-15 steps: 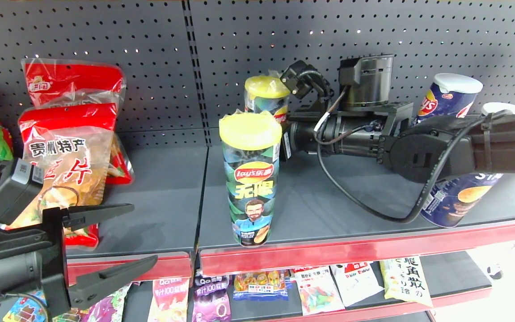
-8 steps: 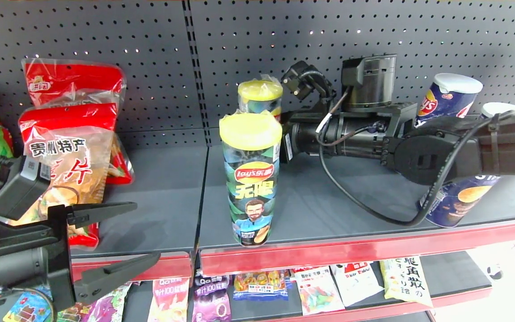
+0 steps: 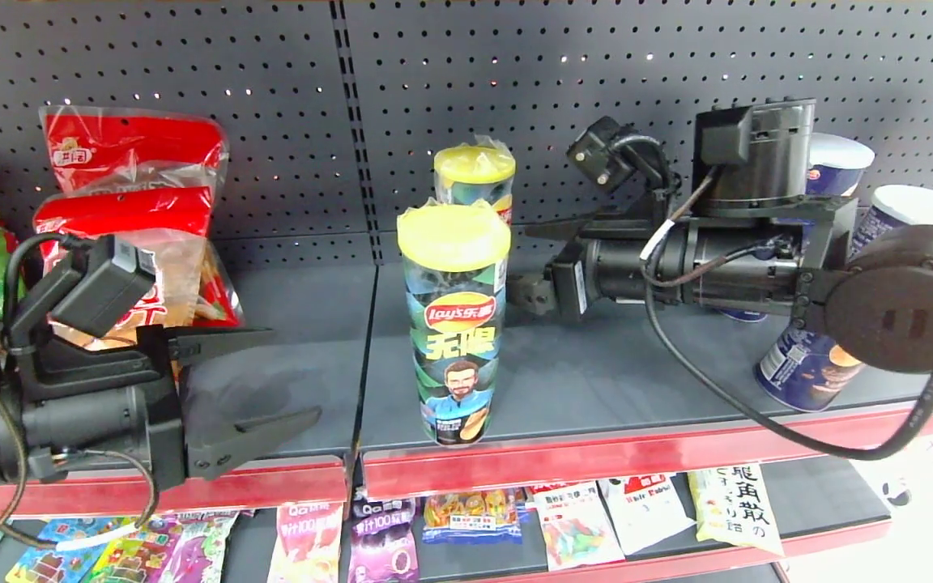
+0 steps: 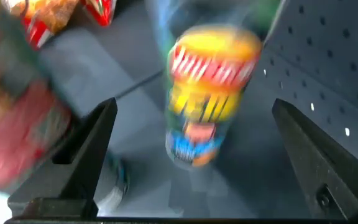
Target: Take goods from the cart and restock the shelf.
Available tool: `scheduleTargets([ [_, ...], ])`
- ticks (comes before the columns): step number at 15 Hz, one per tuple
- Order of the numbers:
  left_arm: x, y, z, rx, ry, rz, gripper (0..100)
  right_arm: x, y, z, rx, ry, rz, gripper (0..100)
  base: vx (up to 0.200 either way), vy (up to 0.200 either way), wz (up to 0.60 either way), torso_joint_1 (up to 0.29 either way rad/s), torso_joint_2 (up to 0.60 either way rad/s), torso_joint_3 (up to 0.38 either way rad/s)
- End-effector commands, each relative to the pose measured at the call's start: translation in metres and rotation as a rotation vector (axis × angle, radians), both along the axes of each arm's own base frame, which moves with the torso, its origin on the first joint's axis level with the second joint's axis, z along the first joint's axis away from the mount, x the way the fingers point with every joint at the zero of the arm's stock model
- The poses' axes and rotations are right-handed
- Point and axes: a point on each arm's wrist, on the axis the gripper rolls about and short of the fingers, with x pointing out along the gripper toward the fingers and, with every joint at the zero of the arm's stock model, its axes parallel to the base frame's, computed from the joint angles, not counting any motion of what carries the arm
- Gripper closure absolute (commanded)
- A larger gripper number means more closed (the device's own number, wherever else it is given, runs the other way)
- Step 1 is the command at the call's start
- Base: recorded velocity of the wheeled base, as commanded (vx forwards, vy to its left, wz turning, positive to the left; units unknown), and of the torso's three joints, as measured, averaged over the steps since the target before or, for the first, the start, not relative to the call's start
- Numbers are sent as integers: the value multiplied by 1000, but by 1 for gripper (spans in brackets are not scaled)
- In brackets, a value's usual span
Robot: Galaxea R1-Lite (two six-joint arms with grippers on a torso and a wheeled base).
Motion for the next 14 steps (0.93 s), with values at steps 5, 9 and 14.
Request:
scheduleTargets([
  [5,31,-25,-8,24,45,-78,0,-49,-41,-1,-15,17,-24,0,0,0,0,0,0,0],
  [9,37,-37,-16,48,61,-117,0,-94,-68,-9,-28,23,-12,0,0,0,0,0,0,0],
  [14,46,-42,-21,75,59,-123,0,-139,-95,-14,-11,-4,-4,0,0,0,0,0,0,0],
])
